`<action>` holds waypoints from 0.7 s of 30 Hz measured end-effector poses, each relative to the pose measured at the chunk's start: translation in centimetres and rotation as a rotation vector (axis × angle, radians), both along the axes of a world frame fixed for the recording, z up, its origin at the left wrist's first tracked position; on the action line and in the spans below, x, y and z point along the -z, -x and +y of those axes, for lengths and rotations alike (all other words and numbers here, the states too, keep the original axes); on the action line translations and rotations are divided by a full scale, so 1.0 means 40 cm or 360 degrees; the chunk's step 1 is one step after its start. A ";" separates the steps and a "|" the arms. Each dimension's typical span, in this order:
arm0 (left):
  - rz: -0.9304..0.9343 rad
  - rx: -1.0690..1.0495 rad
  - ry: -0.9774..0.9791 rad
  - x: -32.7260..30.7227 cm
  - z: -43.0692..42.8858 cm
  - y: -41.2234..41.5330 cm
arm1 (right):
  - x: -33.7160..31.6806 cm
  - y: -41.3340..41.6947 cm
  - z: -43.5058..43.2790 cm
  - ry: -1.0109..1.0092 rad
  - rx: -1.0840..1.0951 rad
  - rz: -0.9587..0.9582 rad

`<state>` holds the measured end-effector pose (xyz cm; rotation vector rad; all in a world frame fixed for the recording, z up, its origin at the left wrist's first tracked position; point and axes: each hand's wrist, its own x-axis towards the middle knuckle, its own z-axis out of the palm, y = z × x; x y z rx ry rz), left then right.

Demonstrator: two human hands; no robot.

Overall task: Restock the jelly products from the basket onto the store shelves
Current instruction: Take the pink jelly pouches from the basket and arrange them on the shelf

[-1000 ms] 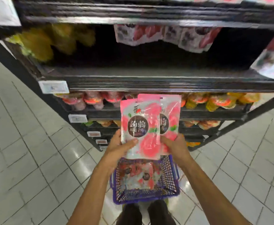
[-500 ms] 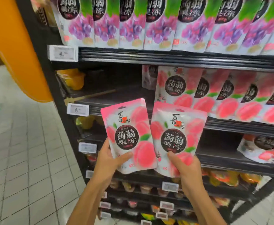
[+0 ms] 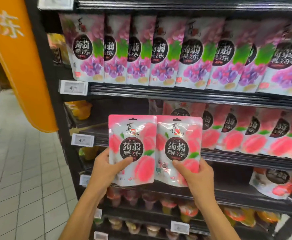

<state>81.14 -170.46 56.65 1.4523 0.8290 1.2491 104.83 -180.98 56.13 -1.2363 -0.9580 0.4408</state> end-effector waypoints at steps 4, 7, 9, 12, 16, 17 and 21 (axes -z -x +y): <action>0.0031 0.0015 0.0028 -0.010 0.043 0.018 | -0.025 0.015 0.059 -0.0030 0.0107 -0.0027; -0.0008 0.0039 0.0046 -0.022 0.076 0.037 | -0.034 0.031 0.100 -0.0058 0.0140 0.0003; -0.0058 0.0054 0.0079 -0.027 0.098 0.048 | -0.042 0.047 0.126 -0.0067 0.0137 -0.0001; -0.0082 0.0069 0.0125 -0.028 0.124 0.057 | -0.054 0.063 0.155 -0.0092 0.0135 0.0013; -0.0082 0.0069 0.0133 -0.018 0.155 0.068 | -0.081 0.078 0.199 -0.0134 0.0144 0.0067; -0.0100 0.0068 0.0128 -0.016 0.159 0.068 | -0.090 0.081 0.210 -0.0137 0.0150 0.0072; -0.0155 0.0127 0.0149 -0.002 0.172 0.067 | -0.112 0.090 0.256 -0.0136 0.0212 0.0068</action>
